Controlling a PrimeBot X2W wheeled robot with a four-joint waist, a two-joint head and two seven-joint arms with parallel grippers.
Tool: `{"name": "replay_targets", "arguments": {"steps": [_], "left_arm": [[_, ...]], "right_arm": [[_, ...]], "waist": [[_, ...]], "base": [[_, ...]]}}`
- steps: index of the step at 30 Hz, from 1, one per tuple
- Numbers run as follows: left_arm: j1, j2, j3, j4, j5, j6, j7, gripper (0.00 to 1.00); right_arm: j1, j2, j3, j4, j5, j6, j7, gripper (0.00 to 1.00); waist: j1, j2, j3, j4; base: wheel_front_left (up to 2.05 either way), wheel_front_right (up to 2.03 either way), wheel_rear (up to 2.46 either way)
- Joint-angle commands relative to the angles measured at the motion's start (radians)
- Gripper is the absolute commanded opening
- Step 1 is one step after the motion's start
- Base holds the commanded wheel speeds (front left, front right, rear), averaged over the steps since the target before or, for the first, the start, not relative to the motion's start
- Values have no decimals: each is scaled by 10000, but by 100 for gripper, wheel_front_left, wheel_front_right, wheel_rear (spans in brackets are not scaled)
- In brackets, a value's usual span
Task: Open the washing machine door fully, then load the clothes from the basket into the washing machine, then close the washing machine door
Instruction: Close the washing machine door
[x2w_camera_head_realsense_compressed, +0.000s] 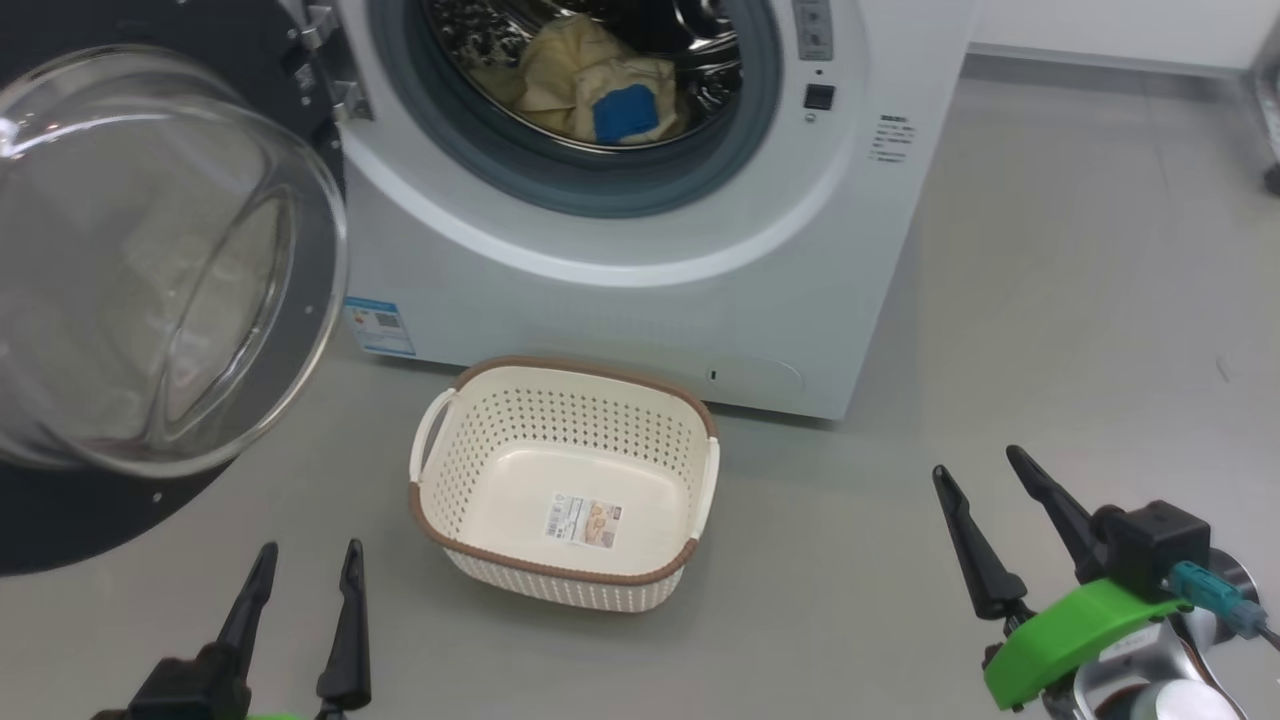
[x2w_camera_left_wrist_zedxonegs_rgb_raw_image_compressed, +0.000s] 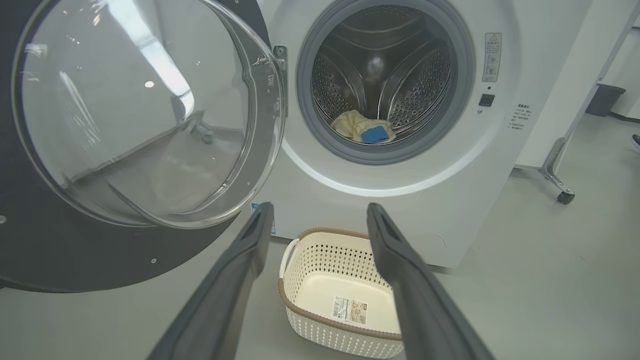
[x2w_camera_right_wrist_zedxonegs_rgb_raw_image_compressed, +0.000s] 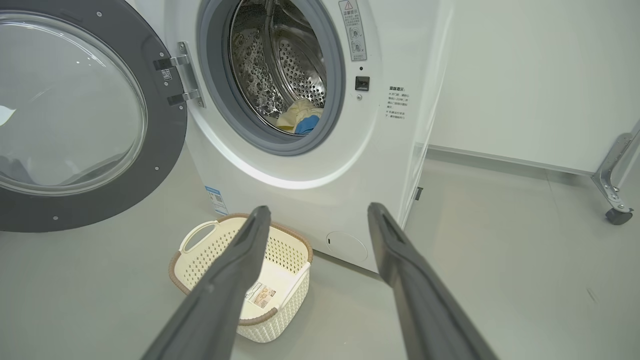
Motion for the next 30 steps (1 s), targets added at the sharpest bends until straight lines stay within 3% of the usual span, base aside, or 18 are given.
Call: {"name": "replay_targets", "arguments": {"steps": [1,9,15,30], "left_arm": [[-314,256,402,-271,40,1712,-7,100],[-219,294,473,-362,19,1872,31,100],[-202,288,512,-445,16,1950,20,100],[-285,283,640,-574,8,1996,-64,98]], "right_arm": [[-204,-84,221,-312,36,-29,-39,100],[-212,-77,478,-222,140,-29,-55,100],[-269,-73,622,-136,198,-29,-92,100],[-408,-67,625,-41,194,-29,-103,100]], "waist": [[0,0,-186,634],[0,0,-299,1675],[0,0,-267,2062],[0,0,-140,2293]], "base": [[0,0,0],[0,0,0],[0,0,0],[0,0,0]]}}
